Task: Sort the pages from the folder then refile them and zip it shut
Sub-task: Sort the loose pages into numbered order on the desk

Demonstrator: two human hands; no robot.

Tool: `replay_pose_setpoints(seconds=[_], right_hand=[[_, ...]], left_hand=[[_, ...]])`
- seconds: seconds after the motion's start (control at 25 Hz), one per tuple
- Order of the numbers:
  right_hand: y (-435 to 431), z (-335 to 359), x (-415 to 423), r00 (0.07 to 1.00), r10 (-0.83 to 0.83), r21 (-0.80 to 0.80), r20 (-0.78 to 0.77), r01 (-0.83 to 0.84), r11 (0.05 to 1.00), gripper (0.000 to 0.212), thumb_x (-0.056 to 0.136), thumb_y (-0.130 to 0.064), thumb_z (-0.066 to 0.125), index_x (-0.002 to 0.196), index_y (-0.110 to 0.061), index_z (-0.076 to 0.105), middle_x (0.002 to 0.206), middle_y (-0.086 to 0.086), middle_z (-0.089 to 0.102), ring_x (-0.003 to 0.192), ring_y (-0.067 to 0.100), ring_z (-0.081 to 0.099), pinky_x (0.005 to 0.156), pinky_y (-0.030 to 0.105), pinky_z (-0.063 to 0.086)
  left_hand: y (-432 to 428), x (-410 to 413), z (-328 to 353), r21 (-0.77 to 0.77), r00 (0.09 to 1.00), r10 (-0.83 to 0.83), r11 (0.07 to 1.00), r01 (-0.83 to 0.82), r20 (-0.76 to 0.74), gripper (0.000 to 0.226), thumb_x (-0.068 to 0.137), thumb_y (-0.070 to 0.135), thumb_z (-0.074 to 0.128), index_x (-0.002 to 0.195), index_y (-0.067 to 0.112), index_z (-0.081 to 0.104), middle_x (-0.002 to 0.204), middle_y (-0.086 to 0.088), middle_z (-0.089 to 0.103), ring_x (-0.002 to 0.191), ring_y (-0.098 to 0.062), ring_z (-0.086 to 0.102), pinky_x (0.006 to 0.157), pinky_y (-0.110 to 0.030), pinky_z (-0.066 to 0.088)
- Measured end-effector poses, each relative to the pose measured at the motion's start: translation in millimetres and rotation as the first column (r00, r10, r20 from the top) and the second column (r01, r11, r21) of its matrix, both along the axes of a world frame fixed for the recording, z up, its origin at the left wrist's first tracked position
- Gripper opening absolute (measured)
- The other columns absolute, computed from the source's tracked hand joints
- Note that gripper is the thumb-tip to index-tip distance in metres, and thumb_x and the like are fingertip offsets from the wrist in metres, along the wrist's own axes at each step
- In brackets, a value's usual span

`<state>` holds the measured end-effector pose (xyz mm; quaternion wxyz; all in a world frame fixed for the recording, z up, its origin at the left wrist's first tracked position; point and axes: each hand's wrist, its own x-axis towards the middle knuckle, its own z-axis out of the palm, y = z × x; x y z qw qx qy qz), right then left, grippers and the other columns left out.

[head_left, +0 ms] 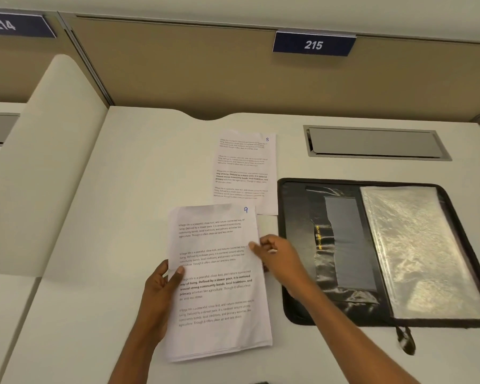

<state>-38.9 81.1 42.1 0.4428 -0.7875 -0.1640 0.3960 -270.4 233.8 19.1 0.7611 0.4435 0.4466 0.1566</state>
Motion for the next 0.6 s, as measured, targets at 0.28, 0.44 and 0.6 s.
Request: replay_pose_setpoints(seconds=[0.28,0.44,0.6], right_hand=[[-45,-22,-32,0.988,-0.079,-0.153,0.134,0.099,0.983,0.021,0.083,-0.016,0.085,0.091,-0.019,0.066,0.084,-0.002,0.072,0.078,0.013,0.071,0.075,0.028,0.061],[-53,-18,-32,0.972,-0.077,-0.188,0.222,0.120,0.975,0.019,0.086,-0.014,0.082,0.084,-0.019,0.064,0.078,-0.002,0.070,0.070,0.010,0.068,0.062,0.015,0.048],[-62,-17,-35,0.950,-0.051,-0.181,0.309,0.112,0.977,0.015,0.089,-0.016,0.079,0.084,-0.021,0.066,0.081,-0.007,0.068,0.075,0.008,0.066,0.070,0.019,0.052]], left_hand=[[-39,-10,-5,0.041,0.994,-0.059,0.997,0.063,-0.093,0.029,0.102,0.021,0.065,0.130,0.014,0.065,0.124,-0.008,0.075,0.111,-0.033,0.073,0.097,-0.054,0.057],[-49,-10,-8,0.170,0.968,-0.026,0.983,0.070,-0.249,0.020,0.102,0.027,0.067,0.120,0.020,0.068,0.115,0.000,0.077,0.100,-0.021,0.076,0.091,-0.047,0.060],[-58,-10,0,0.465,0.881,0.103,0.874,0.141,-0.462,0.024,0.104,0.026,0.061,0.125,0.015,0.064,0.113,0.001,0.072,0.094,-0.014,0.067,0.084,-0.037,0.056]])
